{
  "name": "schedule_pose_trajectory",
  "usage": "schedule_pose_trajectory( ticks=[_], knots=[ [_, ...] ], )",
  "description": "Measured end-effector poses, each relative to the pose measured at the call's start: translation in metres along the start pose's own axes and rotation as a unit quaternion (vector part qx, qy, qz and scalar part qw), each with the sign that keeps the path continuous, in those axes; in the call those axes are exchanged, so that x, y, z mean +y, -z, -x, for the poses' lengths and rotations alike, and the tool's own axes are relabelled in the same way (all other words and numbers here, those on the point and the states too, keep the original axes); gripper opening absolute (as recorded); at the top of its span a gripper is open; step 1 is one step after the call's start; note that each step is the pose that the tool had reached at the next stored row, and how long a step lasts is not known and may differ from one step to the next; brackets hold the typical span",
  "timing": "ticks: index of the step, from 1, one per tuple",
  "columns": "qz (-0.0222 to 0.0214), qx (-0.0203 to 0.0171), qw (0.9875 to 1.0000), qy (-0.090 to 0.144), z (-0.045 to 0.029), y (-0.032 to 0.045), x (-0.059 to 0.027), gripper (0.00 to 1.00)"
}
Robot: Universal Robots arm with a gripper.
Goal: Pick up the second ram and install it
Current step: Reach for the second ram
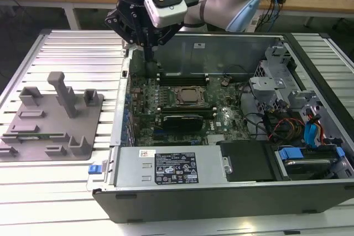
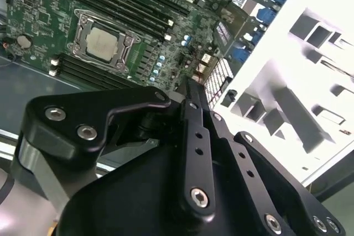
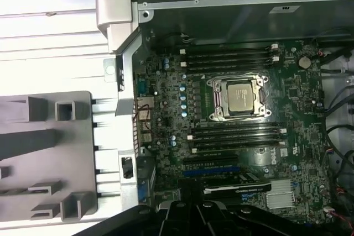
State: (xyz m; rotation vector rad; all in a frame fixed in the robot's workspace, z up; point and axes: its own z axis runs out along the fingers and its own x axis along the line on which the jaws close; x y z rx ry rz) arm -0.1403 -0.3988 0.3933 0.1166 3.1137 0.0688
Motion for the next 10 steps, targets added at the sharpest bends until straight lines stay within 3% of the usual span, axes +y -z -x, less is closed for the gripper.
schedule_pose_trajectory(
  ticks=[10],
  knots=[
    [0.0000, 0.0000, 1.0000, 0.000, -0.0265, 0.0007, -0.0020, 0.08]
  ],
)
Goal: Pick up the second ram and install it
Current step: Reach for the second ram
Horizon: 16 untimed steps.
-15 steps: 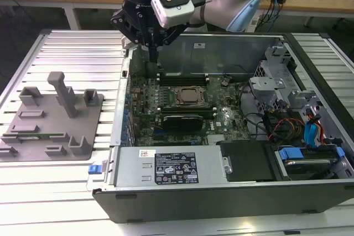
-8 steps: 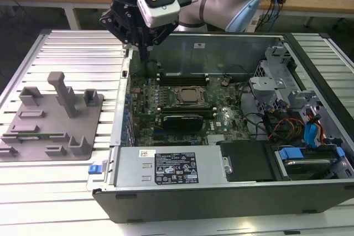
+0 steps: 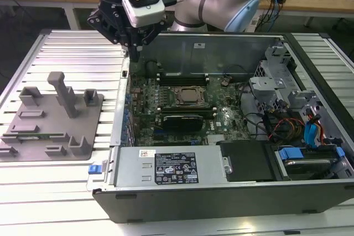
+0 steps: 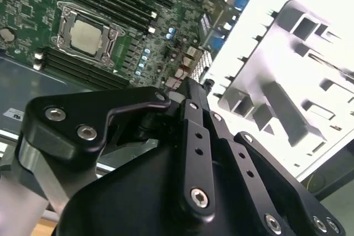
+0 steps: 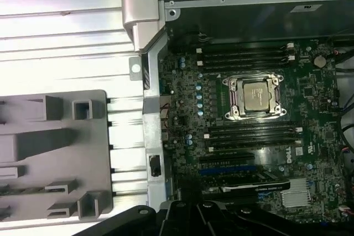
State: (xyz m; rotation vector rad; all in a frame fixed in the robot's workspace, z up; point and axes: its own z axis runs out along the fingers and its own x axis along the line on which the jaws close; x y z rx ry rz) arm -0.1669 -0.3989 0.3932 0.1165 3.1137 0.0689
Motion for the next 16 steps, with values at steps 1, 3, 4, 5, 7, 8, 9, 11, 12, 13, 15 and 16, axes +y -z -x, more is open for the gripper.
schedule_pose_trajectory(
  ticks=[1, 3, 4, 5, 7, 8, 9, 11, 12, 13, 15, 16],
  knots=[
    [0.0000, 0.0000, 1.0000, 0.000, -0.0018, 0.0001, -0.0001, 0.08],
    [0.0000, 0.0000, 1.0000, 0.000, -0.0061, 0.0002, -0.0004, 0.08],
    [0.0000, 0.0000, 1.0000, 0.000, -0.0093, 0.0002, -0.0007, 0.08],
    [0.0000, 0.0000, 1.0000, 0.000, -0.0127, 0.0003, -0.0009, 0.08],
    [0.0000, 0.0000, 1.0000, 0.000, -0.0202, 0.0005, -0.0015, 0.08],
    [0.0000, 0.0000, 1.0000, 0.000, -0.0218, 0.0006, -0.0016, 0.08],
    [0.0000, 0.0000, 1.0000, 0.000, -0.0235, 0.0006, -0.0018, 0.08],
    [0.0000, 0.0000, 1.0000, 0.000, -0.0312, 0.0008, -0.0023, 0.08],
    [0.0000, 0.0000, 1.0000, 0.000, -0.0353, 0.0010, -0.0026, 0.08],
    [0.0000, 0.0000, 1.0000, 0.000, -0.0394, 0.0010, -0.0029, 0.08],
    [0.0000, 0.0000, 1.0000, 0.000, -0.0468, 0.0012, -0.0035, 0.08],
    [0.0000, 0.0000, 1.0000, 0.000, -0.0499, 0.0013, -0.0037, 0.08]
  ],
)
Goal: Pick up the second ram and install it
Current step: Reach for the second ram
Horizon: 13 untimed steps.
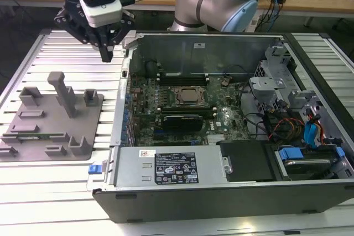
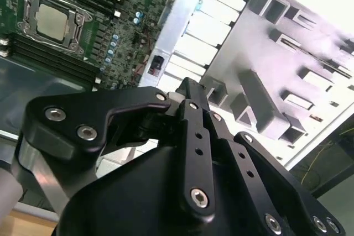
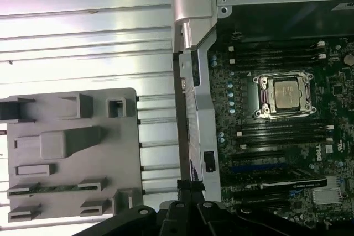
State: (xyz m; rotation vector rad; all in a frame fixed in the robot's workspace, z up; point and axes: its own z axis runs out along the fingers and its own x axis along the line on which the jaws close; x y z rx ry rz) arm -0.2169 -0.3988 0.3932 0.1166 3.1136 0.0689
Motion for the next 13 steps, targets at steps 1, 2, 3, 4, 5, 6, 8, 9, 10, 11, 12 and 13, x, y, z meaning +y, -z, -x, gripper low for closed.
schedule_pose_trajectory(
  ticks=[1, 2, 3, 4, 5, 6, 8, 9, 10, 11, 12, 13],
  knots=[
    [0.0000, 0.0000, 1.0000, 0.000, -0.0022, 0.0001, -0.0002, 0.08],
    [0.0000, 0.0000, 1.0000, 0.000, -0.0039, 0.0001, -0.0003, 0.08],
    [0.0000, 0.0000, 1.0000, 0.000, -0.0077, 0.0002, -0.0006, 0.08],
    [0.0000, 0.0000, 1.0000, 0.000, -0.0100, 0.0003, -0.0008, 0.08],
    [0.0000, 0.0000, 1.0000, 0.000, -0.0120, 0.0003, -0.0009, 0.08],
    [0.0000, 0.0000, 1.0000, 0.000, -0.0141, 0.0003, -0.0011, 0.08],
    [0.0000, 0.0000, 1.0000, 0.000, -0.0178, 0.0004, -0.0013, 0.08],
    [0.0000, 0.0000, 1.0000, 0.000, -0.0197, 0.0005, -0.0015, 0.08],
    [0.0000, 0.0000, 1.0000, 0.000, -0.0244, 0.0006, -0.0018, 0.08],
    [0.0000, 0.0000, 1.0000, 0.000, -0.0286, 0.0007, -0.0022, 0.08],
    [0.0000, 0.0000, 1.0000, 0.000, -0.0325, 0.0007, -0.0025, 0.08],
    [0.0000, 0.0000, 1.0000, 0.000, -0.0366, 0.0006, -0.0027, 0.08]
  ],
)
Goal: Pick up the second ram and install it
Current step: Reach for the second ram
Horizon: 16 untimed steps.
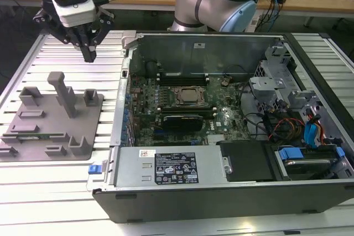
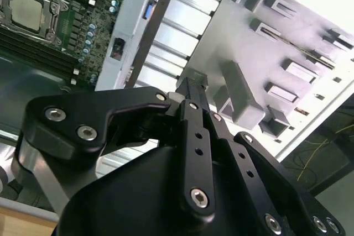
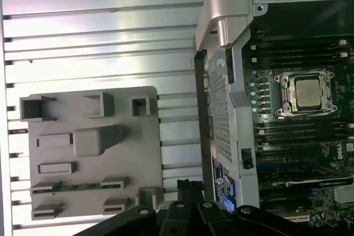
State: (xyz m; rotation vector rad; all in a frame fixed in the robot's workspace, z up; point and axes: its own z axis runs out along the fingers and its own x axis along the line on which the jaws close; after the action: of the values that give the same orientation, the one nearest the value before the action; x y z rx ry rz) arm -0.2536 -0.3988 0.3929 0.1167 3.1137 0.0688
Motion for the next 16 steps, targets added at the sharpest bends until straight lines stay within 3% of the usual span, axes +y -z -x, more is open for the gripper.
schedule_pose_trajectory(
  ticks=[12, 16],
  knots=[
    [-0.0001, 0.0000, 1.0000, 0.000, -0.0418, -0.0019, -0.0032, 0.08],
    [-0.0009, -0.0001, 1.0000, 0.000, -0.0503, -0.0028, -0.0039, 0.08]
  ],
)
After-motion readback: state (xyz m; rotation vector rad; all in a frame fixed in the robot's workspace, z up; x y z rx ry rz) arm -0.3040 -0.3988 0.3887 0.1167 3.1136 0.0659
